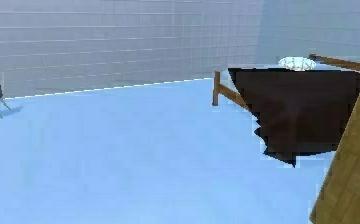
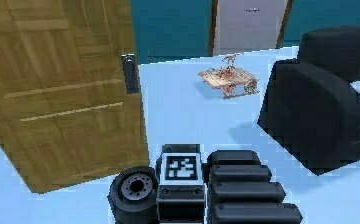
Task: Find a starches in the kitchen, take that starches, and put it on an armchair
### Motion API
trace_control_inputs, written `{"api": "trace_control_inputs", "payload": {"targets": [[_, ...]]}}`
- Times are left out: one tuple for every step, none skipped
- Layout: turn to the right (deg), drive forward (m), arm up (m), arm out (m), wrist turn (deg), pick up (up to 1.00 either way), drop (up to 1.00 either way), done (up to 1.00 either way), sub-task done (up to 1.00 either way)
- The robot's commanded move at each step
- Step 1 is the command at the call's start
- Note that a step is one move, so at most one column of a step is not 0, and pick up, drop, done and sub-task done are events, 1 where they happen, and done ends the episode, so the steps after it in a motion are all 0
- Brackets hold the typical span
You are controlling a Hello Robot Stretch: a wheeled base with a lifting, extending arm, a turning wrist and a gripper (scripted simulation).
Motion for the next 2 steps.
{"api": "trace_control_inputs", "payload": {"targets": [[-9.0,0.0,0.0,0.0,0.0,0.0,0.0,0.0,0.0],[0.0,0.95,0.0,0.0,0.0,0.0,0.0,0.0,0.0]]}}
